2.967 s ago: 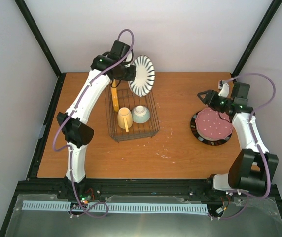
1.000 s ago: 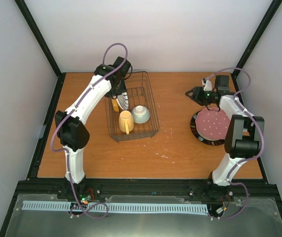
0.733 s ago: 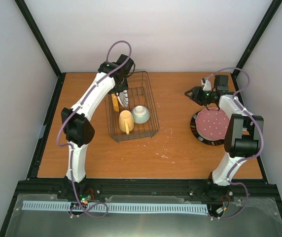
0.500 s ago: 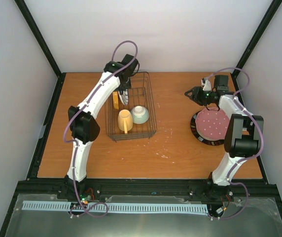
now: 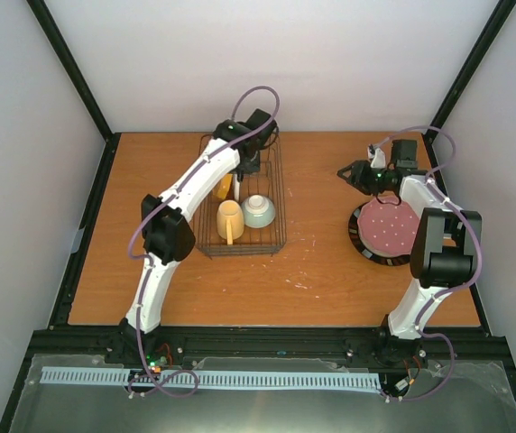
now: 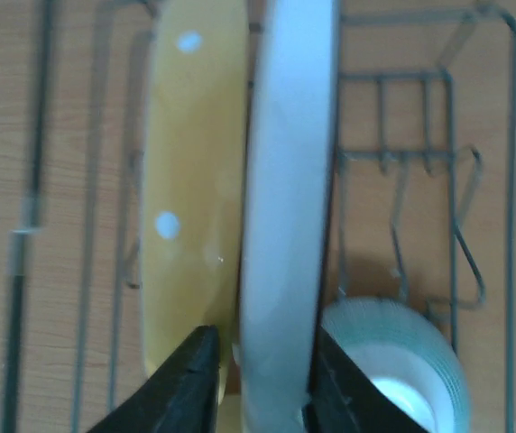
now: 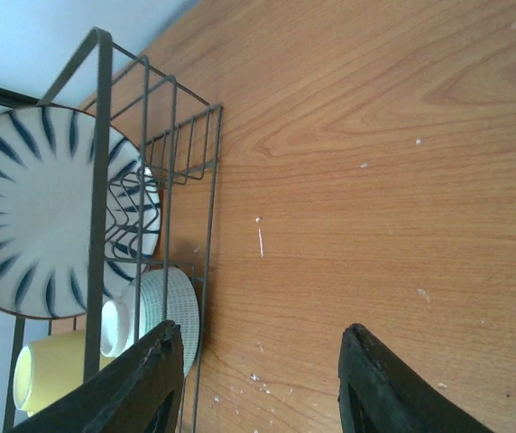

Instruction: Load the mixed dishes into the dish rack

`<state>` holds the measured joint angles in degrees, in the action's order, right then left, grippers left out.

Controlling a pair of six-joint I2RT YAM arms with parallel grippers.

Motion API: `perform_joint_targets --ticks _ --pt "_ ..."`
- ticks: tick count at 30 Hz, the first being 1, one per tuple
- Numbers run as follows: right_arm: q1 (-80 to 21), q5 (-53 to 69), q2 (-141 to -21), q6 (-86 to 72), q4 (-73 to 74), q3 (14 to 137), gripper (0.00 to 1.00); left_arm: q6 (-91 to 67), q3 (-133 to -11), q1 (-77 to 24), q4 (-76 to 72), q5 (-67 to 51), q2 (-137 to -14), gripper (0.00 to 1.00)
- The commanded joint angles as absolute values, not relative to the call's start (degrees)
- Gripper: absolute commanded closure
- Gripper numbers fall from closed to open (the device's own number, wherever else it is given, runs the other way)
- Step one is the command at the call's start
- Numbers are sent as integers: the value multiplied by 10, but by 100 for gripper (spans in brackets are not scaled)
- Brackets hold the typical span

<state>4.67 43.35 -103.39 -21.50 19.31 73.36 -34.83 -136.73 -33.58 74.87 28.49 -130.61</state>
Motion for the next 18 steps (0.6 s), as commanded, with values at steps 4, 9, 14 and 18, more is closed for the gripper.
perform_joint_targets --ticks 4,9,14,18 --pt "42 440 -1026 -219 172 713 53 -345 -1355 -354 755 178 -1326 56" --pt "42 439 -1022 -217 173 712 53 -347 -1352 -354 755 186 -1321 52" --pt "42 437 -1020 -216 175 713 53 -349 -1355 -355 755 205 -1314 32" --pt "42 438 -1020 -216 176 714 53 -353 -1358 -355 755 225 -1306 17"
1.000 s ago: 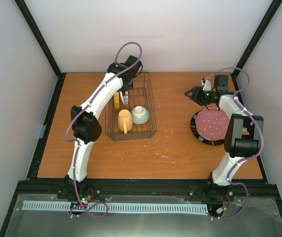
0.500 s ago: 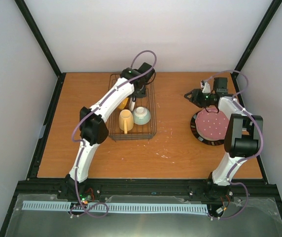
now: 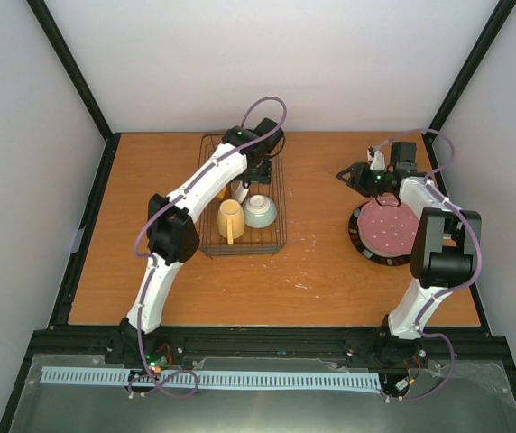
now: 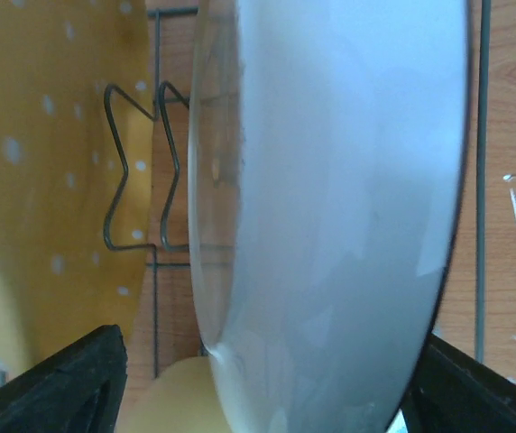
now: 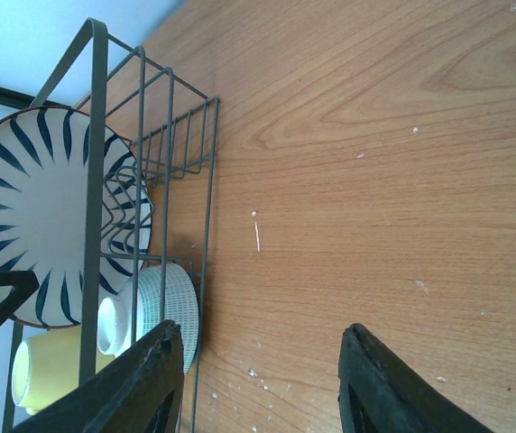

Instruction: Load the mixed dishes into the dish rack

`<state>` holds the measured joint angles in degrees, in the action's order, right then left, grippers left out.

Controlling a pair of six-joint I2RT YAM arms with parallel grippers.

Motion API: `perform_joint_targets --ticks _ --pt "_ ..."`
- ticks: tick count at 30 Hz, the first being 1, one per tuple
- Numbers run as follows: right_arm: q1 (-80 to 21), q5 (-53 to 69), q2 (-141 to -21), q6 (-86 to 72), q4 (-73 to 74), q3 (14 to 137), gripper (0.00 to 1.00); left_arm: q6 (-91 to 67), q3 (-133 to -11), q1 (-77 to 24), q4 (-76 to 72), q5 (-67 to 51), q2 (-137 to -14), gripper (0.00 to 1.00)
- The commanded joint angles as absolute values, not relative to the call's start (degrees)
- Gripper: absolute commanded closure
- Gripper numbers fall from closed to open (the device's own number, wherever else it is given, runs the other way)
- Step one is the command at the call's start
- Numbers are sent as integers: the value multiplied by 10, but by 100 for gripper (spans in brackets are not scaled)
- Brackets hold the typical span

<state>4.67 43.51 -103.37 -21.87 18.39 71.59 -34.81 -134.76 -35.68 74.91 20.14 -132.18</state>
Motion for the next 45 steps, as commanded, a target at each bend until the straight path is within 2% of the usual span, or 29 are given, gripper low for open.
perform_joint_targets --ticks 1,2,8,16,25,31,36,42,45 --pt "42 439 -1020 -216 175 714 53 -355 -1358 -355 755 229 -1303 5" --pt "42 438 -1021 -216 175 715 53 -358 -1361 -355 755 233 -1300 1" --pt "42 426 -1015 -210 184 719 53 -342 -1389 -354 712 257 -1275 0" --pt "48 393 -992 -194 204 723 52 -261 -1376 -348 536 290 -1188 0" --pt "78 383 -965 -197 210 716 52 -197 -1285 -331 344 131 -1109 0" --pt "86 348 -951 -197 223 711 52 -193 -1317 -331 376 -2 -1178 4" --pt "132 333 -944 -231 233 689 52 -182 -1313 -331 373 -74 -1200 9" --pt "175 365 -932 -260 206 655 52 -177 -1307 -331 377 -121 -1224 9" --pt "175 369 -932 -260 208 658 52 -179 -1325 -331 418 -106 -1244 9"
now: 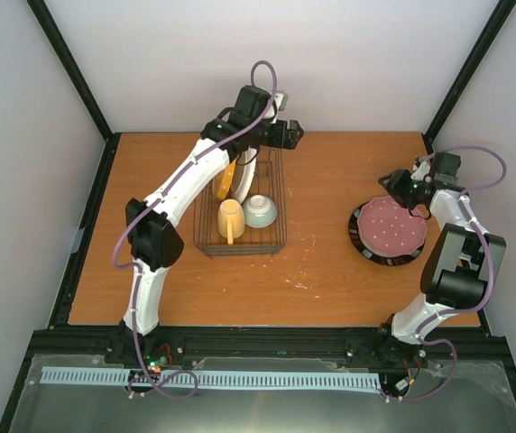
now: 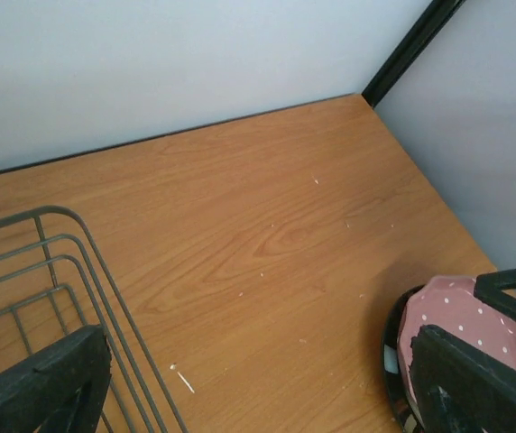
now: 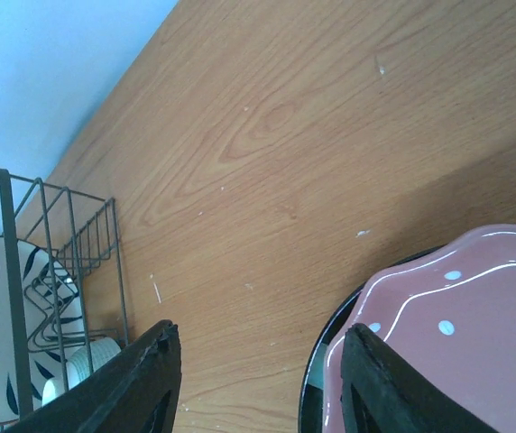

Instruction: Load the mixed dishes into the dish rack

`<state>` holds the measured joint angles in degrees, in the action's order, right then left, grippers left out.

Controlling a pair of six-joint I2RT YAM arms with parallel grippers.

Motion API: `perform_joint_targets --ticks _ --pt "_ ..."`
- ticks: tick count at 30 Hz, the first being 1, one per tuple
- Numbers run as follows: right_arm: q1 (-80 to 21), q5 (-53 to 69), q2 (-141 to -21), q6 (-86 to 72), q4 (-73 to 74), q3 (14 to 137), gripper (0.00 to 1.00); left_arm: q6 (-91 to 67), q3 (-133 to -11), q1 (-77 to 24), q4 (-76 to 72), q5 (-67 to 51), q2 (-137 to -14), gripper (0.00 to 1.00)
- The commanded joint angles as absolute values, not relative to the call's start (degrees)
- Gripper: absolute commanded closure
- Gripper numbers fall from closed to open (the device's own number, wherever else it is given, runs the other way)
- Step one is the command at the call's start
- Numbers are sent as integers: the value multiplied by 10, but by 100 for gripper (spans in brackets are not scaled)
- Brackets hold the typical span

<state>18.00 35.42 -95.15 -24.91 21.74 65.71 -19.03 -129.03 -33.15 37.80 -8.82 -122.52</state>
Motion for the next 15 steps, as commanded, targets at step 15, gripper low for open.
perform_joint_targets --ticks 15 --pt "175 378 -941 -250 216 658 52 -208 -1305 -326 532 -10 -1272 7"
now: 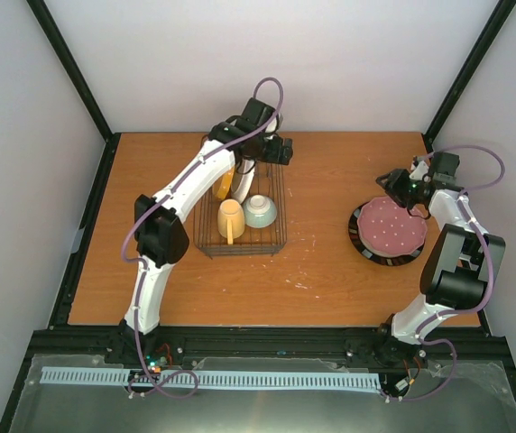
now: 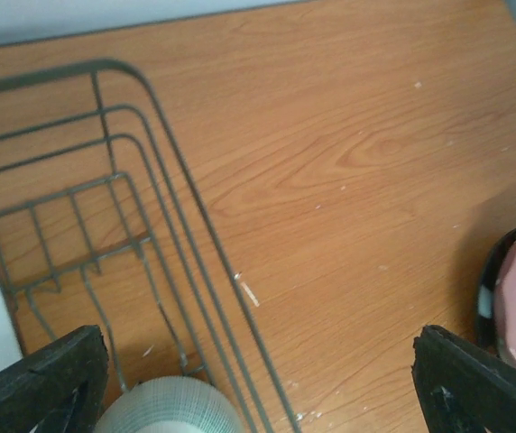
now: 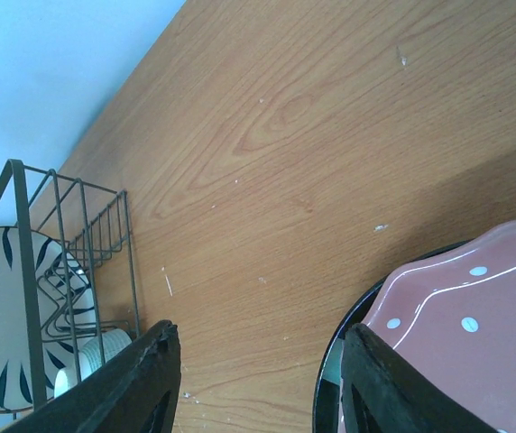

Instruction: Load the mixed dishes into the dish rack

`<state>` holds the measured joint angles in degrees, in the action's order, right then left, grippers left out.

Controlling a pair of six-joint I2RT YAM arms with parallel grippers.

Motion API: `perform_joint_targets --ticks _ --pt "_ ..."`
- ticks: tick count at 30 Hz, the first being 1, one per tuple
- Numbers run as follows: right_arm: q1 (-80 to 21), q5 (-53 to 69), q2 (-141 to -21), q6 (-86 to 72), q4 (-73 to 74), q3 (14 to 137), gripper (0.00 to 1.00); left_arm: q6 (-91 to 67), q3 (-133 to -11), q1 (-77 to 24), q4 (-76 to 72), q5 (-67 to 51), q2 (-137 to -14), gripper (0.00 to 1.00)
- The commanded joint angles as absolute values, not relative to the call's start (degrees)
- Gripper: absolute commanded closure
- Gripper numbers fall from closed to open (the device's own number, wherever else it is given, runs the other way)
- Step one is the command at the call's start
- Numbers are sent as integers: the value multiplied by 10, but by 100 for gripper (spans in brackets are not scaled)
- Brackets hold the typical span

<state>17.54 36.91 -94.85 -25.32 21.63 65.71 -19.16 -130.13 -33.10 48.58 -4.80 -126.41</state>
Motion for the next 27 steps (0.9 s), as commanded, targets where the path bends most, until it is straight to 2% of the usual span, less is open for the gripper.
perform_joint_targets --ticks 1,14,27 --pt "175 379 -941 -250 215 656 52 -210 -1301 -325 535 -8 -1270 6" --pt "175 378 -933 -243 217 647 52 -227 -1278 -309 587 48 -1282 2" --pt "175 390 -942 -252 211 653 52 -259 -1212 -254 561 103 -1195 0"
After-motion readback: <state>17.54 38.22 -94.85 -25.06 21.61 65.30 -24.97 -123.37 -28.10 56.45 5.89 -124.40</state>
